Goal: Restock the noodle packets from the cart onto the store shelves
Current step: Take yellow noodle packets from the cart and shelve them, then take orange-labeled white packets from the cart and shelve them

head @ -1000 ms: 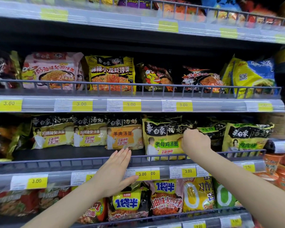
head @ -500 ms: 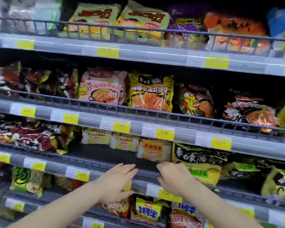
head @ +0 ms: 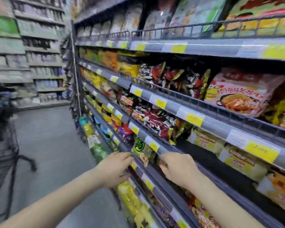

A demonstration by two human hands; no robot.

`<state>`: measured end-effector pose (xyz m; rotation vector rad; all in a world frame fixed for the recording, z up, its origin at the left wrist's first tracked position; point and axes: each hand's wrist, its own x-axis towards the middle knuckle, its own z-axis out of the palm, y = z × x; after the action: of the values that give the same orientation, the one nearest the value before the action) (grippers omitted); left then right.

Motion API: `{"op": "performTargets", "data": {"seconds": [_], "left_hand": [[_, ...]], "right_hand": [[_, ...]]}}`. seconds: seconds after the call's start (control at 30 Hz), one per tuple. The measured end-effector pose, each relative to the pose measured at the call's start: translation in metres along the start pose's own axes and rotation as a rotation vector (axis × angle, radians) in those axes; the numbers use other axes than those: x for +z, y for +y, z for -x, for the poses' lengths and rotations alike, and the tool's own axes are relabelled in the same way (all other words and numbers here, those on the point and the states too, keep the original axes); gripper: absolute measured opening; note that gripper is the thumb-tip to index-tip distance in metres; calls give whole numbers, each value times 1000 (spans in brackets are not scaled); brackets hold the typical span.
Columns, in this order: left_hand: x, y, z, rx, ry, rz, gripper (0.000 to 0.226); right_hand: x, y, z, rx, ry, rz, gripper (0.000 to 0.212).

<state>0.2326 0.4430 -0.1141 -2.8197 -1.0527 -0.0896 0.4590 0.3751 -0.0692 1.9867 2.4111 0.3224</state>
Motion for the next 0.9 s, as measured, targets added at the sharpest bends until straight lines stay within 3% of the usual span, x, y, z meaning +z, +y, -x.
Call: {"op": "performTargets", "data": {"seconds": [0.1, 0.2, 0.33, 0.47, 0.77, 0.9], "left_hand": [[-1, -54, 54, -127, -14, -91, 54], [-10, -110, 109, -249, -1, -139, 49], [-30, -178, 179, -402, -79, -117, 60], [-47, -233, 258, -520, -76, -135, 44], [-64, -316, 401, -745, -2, -69, 68], [-63, -357, 437, -822, 59, -25, 50]], "right_hand": [[-4, -55, -48, -110, -19, -39, 18], [-11, -116, -90, -199, 28, -56, 30], [-24, -200, -140, -291, 105, -82, 31], [-33, -284, -182, -393, 194, -95, 33], [-51, -436, -262, -595, 246, -158, 35], [-56, -490, -305, -681, 199, -171, 40]]}}
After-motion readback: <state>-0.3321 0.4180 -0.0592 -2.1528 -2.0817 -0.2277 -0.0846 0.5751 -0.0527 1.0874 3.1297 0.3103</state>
